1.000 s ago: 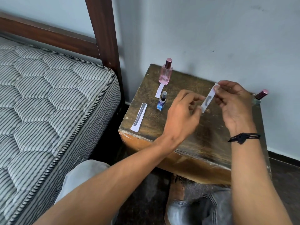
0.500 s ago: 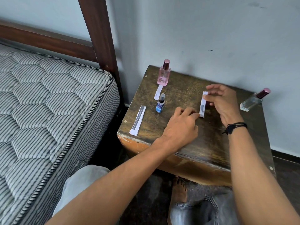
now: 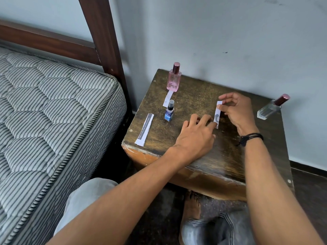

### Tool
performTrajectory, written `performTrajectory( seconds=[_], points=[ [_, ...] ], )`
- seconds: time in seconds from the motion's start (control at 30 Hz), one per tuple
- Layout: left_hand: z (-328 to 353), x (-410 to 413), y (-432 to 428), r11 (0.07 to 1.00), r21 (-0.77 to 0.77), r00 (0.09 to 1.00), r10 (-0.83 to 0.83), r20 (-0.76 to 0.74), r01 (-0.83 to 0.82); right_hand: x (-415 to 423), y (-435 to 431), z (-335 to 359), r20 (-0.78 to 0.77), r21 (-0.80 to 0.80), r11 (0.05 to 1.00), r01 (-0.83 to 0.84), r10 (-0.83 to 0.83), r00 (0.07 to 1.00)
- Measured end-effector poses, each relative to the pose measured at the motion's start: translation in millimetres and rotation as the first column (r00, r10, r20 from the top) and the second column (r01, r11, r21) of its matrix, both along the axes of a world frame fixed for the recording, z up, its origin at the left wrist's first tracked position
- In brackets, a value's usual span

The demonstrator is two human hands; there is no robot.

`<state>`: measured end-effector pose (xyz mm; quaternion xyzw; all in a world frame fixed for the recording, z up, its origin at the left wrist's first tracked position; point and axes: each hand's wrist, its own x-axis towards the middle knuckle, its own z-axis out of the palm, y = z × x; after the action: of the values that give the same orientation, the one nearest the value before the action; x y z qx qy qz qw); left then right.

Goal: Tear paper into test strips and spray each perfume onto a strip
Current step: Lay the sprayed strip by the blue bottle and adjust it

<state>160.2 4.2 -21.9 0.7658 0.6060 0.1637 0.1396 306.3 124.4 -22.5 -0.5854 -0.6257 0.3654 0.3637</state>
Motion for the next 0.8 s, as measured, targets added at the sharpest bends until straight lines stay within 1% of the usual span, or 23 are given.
performTrajectory(
  seconds=[0.3,0.5,0.67,0.8],
  points=[
    [0.3,3.2,3.5,1.000,-0.004,1.000,0.021,-0.004,-0.021,1.7,2.7,-6.6,0.054,0.048,0.999,0.024,-0.026,0.998],
    [-0.5,4.6,4.6,0.999,0.003,0.999,0.032,-0.014,-0.032,-3.6,0.0,-8.4,0.046,0.080,0.993,0.088,-0.092,0.995],
    [-2.0,4.0,4.1,0.999,0.014,0.999,0.033,0.002,-0.033,-7.2,-0.5,-10.5,0.081,0.123,0.985,0.120,-0.131,0.988],
    [-2.1,3.4,4.9,0.999,0.015,0.999,0.038,0.023,-0.039,-8.5,0.5,-11.6,0.115,0.128,0.983,0.129,-0.144,0.983]
  ],
)
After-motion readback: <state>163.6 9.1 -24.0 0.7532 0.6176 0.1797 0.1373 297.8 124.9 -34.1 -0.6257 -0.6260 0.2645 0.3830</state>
